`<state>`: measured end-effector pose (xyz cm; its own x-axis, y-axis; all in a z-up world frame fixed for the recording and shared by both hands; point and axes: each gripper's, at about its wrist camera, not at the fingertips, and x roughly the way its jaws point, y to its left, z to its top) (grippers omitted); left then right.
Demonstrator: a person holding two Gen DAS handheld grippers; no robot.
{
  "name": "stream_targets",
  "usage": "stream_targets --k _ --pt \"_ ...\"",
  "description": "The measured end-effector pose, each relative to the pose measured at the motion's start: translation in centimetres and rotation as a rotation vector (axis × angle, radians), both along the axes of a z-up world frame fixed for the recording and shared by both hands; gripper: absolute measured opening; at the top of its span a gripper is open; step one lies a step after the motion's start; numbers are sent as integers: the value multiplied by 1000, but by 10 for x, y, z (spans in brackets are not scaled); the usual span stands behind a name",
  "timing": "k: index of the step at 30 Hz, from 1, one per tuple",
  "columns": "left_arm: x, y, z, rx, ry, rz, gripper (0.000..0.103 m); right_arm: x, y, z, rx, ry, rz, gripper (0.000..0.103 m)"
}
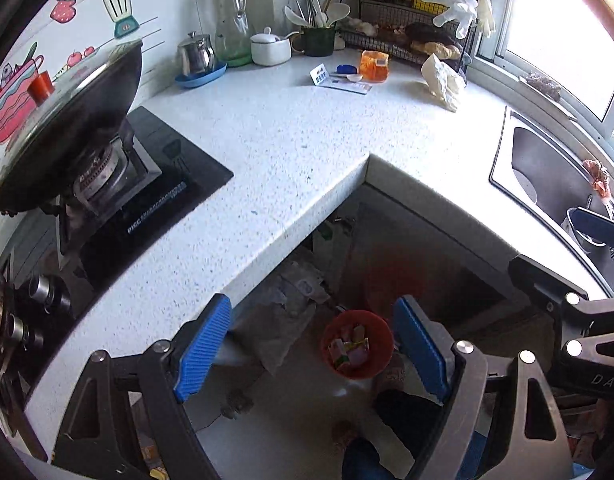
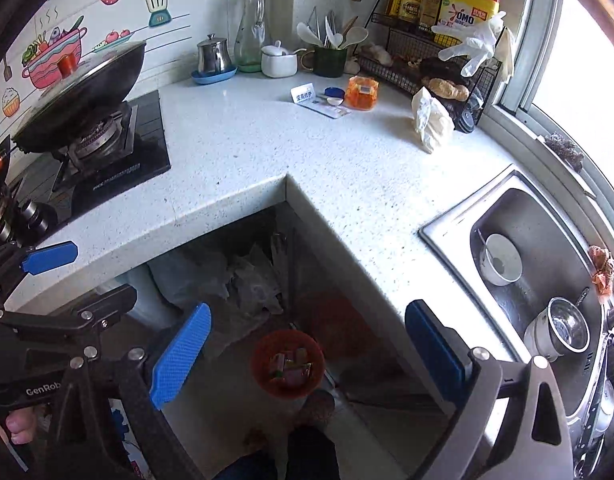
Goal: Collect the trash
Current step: 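Raise both tools back up to the counter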
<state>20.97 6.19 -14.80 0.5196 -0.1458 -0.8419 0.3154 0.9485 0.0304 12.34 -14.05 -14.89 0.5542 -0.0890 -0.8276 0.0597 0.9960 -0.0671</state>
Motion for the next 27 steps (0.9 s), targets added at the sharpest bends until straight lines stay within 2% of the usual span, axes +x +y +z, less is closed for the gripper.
stream_targets --k 10,27 --pt "58 -42 34 -28 -51 -35 82 29 -37 33 -5 -57 -37 98" --pt "209 -164 41 -18 -21 -25 82 157 -139 36 44 -44 -38 98"
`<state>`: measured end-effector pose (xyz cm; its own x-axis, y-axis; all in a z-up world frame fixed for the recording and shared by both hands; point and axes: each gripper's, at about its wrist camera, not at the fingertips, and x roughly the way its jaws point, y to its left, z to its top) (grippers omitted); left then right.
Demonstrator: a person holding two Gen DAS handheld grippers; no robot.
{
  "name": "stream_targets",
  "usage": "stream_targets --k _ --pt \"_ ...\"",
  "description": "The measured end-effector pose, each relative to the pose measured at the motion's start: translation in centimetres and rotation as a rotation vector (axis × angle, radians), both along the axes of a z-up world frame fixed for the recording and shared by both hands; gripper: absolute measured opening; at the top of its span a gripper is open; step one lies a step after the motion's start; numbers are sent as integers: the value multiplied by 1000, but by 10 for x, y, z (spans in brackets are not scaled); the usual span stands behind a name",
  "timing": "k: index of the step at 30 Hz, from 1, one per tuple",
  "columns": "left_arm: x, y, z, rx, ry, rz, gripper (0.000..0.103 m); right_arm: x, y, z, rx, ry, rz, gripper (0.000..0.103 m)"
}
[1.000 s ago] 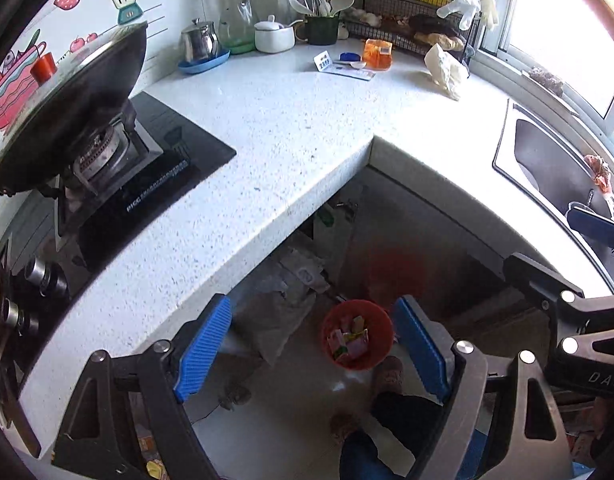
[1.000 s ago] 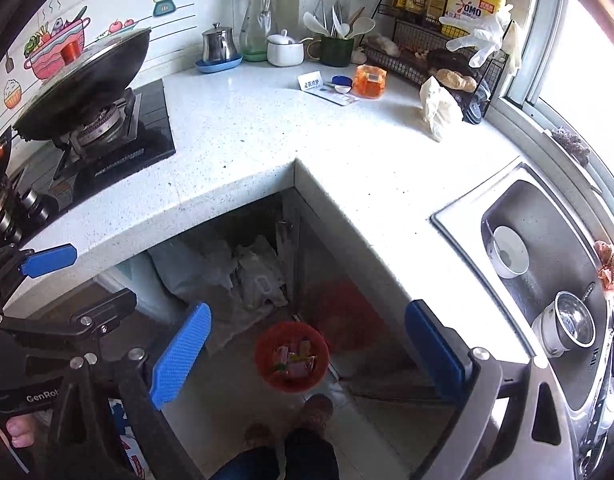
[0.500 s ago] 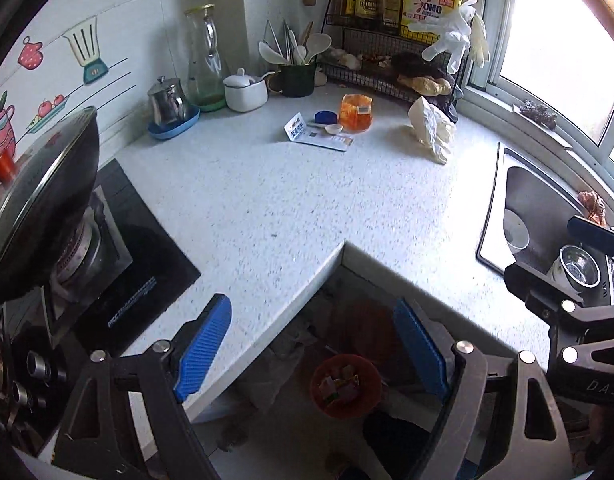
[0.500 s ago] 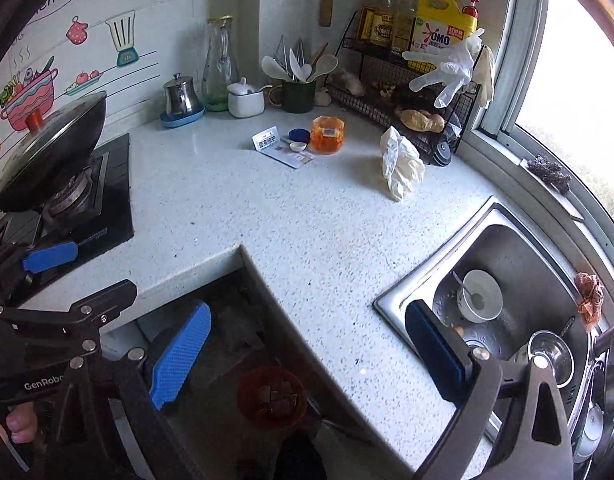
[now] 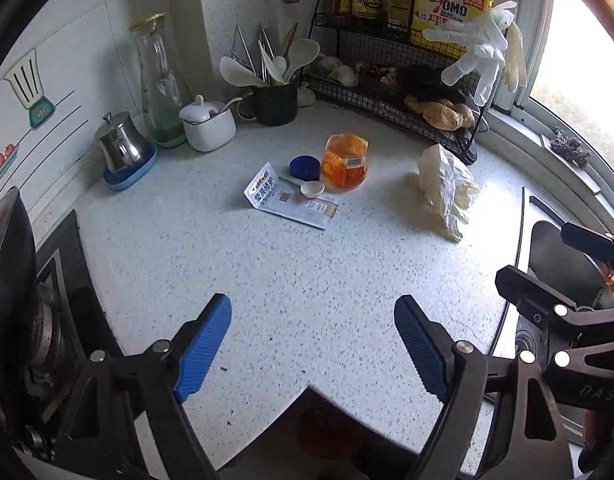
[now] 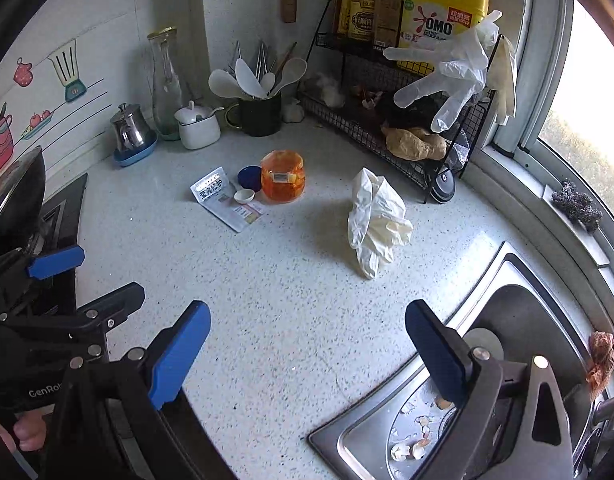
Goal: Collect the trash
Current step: 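Raise both tools back up to the counter, then grasp the crumpled white gloves with the right tool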
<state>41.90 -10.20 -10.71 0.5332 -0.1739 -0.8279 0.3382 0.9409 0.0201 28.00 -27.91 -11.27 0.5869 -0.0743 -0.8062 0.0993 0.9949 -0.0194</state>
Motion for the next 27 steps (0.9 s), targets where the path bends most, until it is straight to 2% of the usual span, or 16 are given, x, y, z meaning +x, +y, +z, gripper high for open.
stream_targets --k 12,21,27 --pt "79 -58 -28 41 78 -21 82 71 -57 -18 15 37 -13 98" --pt "131 -84 -67 63 110 -44 82 117 -79 -59 11 138 -57 98" --pt "157 -87 -91 79 137 -18 82 148 -82 -87 26 201 -50 98"
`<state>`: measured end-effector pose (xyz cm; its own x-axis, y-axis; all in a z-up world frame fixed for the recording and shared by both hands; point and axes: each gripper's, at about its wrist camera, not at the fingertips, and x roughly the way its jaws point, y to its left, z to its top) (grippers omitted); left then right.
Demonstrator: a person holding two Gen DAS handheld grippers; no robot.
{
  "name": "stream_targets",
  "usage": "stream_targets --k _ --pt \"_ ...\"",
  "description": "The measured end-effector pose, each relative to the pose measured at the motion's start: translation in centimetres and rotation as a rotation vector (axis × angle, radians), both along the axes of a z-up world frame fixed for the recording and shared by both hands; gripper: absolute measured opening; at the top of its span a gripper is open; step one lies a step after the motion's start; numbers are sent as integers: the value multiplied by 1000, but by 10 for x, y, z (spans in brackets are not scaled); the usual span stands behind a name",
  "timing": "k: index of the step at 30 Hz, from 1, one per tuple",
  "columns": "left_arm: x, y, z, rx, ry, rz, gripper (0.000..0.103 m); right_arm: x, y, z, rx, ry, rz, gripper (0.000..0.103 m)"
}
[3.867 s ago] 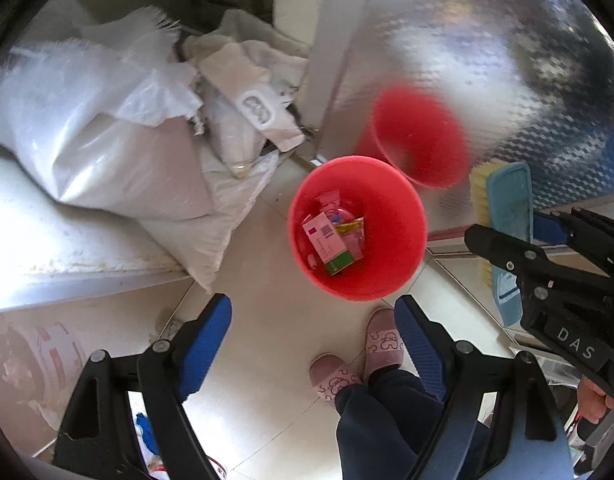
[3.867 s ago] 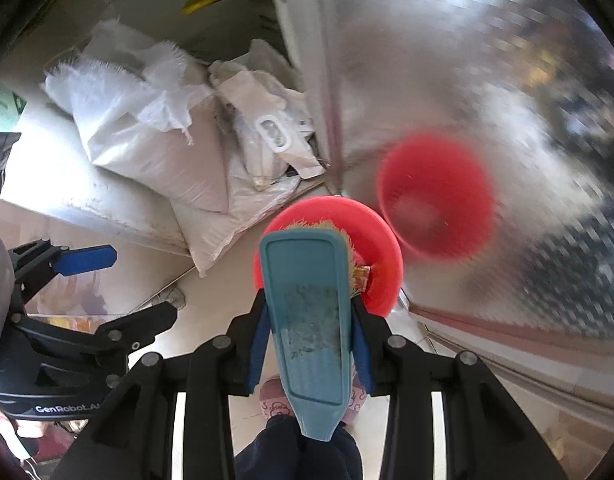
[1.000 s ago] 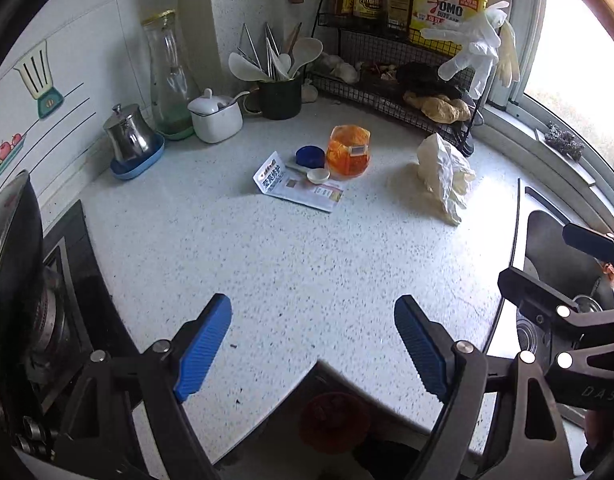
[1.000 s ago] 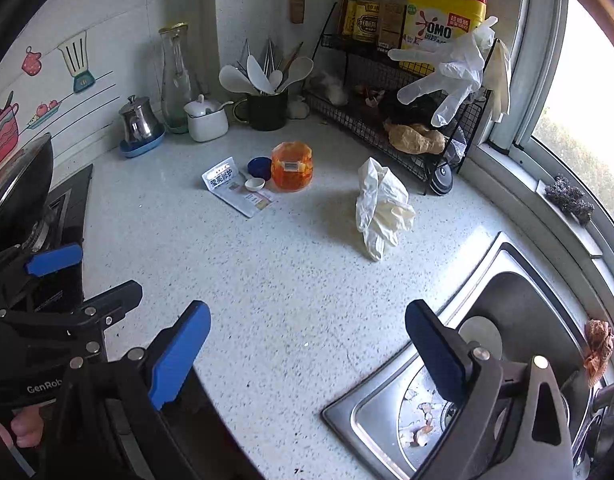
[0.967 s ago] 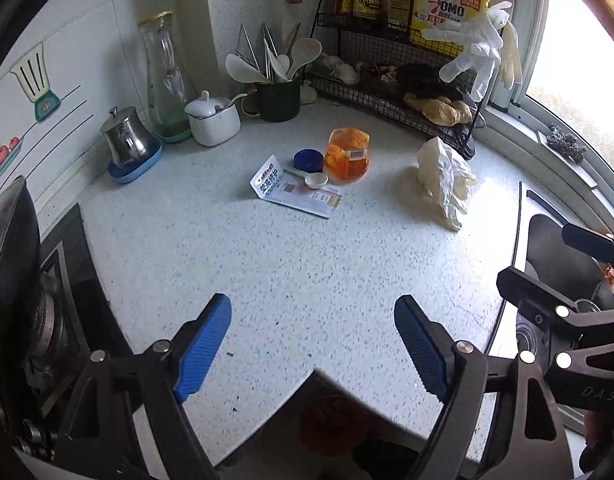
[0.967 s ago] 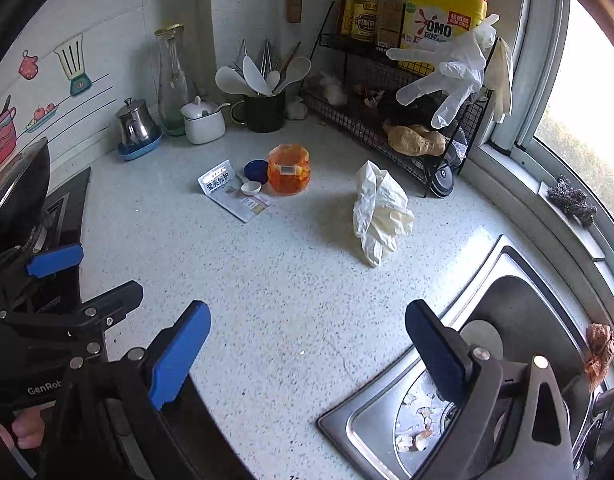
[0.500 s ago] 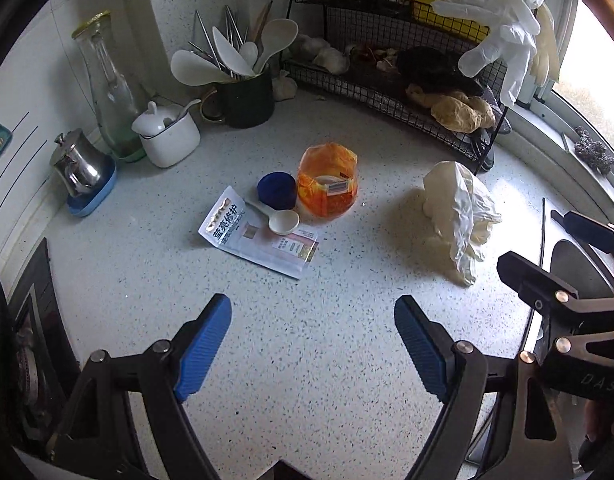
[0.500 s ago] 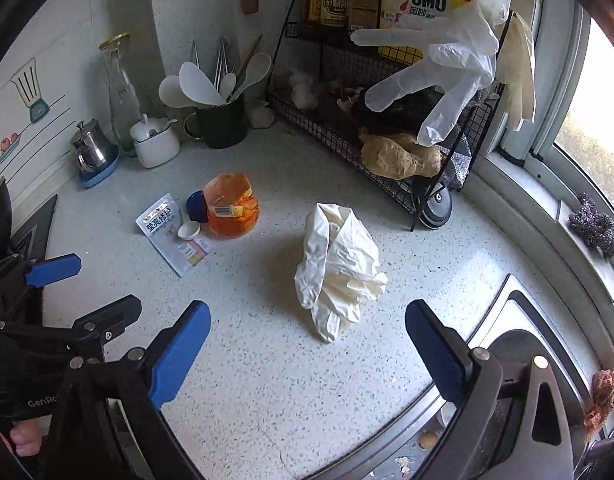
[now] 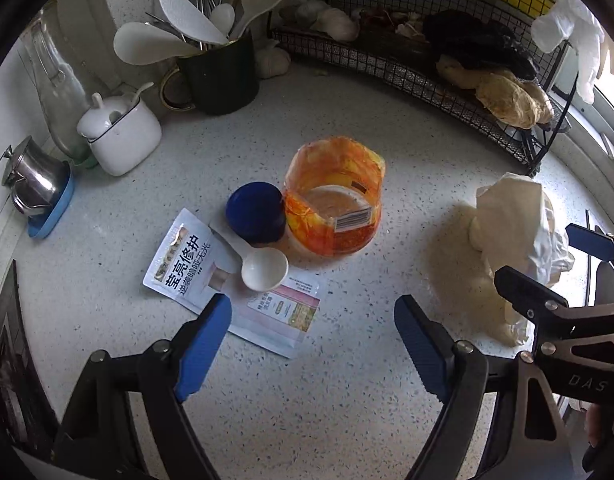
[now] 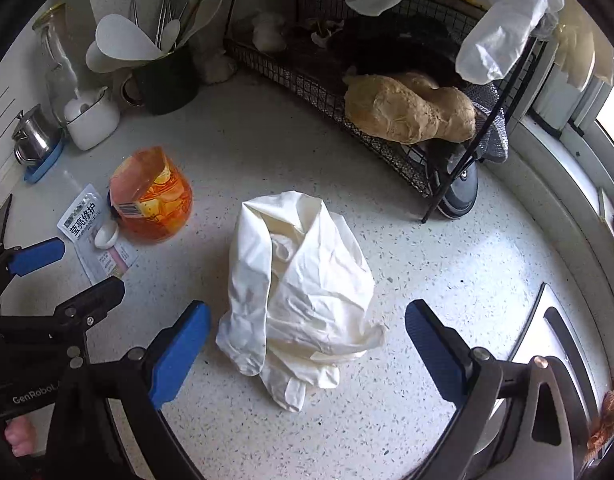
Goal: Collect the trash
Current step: 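Grasp the crumpled white gloves with the right tool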
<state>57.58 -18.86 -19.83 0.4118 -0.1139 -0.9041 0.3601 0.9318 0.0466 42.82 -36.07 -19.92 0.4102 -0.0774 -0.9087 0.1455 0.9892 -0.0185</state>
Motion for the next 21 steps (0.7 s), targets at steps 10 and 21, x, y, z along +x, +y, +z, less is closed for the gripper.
stream_targets --k 10,21 --pt "32 -10 -9 26 2 -49 82 32 3 -21 63 67 -9 75" --pt "60 -25 -7 31 8 -175 82 43 7 -22 54 81 -47 21"
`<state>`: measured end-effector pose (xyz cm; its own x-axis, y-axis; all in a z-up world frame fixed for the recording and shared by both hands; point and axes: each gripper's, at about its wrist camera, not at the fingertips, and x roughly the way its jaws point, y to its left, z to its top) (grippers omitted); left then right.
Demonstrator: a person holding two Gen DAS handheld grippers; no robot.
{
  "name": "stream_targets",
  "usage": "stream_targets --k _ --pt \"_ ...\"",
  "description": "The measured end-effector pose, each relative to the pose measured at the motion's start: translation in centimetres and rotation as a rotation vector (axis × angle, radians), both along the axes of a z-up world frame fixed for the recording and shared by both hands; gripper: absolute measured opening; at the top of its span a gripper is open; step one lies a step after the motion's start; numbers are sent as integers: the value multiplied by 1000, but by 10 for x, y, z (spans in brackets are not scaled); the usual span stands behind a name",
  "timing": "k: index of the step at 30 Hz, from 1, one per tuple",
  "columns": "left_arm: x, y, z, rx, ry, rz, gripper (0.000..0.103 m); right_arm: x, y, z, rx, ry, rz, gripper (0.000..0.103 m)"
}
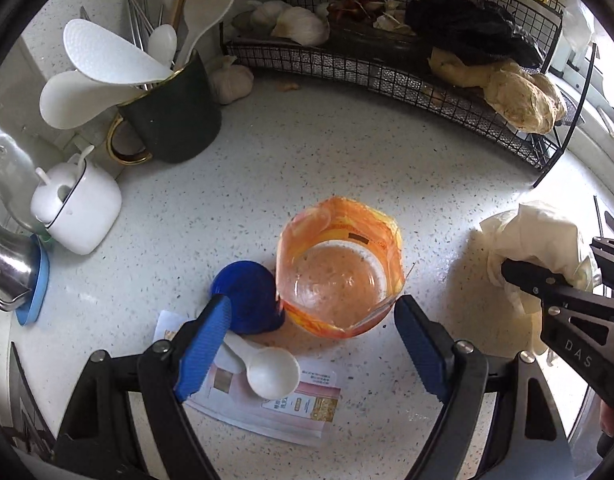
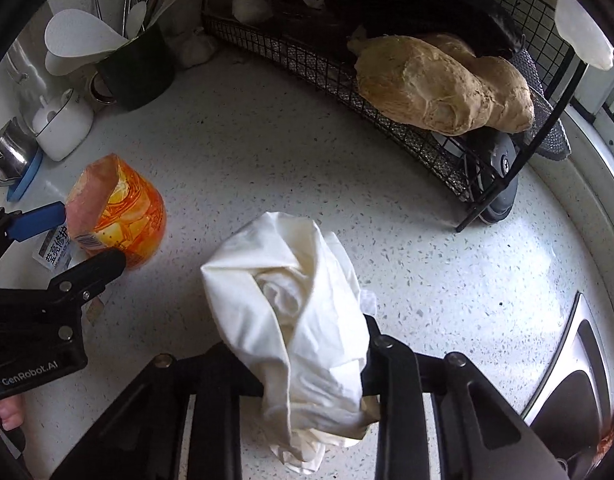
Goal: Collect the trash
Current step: 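Grasp the crumpled white gloves with the right tool, then grasp the orange plastic jar with the left tool while the right holds the gloves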
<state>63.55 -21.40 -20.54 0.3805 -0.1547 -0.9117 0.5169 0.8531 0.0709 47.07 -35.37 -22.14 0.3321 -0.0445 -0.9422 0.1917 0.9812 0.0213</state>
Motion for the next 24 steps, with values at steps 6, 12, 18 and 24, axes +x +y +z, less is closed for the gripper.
stream_targets --k 6,12,18,24 --pt "14 -6 2 -64 30 -65 82 -8 1 8 19 -23 -4 15" --pt "17 -23 -2 -56 15 -146 82 -6 -7 9 37 -34 -33 13" --pt "8 -27 -3 -69 44 -188 58 -17 -24 22 54 -71 -34 11" --pt "-8 -28 9 -66 -13 -190 57 -28 -28 42 60 -113 -29 11"
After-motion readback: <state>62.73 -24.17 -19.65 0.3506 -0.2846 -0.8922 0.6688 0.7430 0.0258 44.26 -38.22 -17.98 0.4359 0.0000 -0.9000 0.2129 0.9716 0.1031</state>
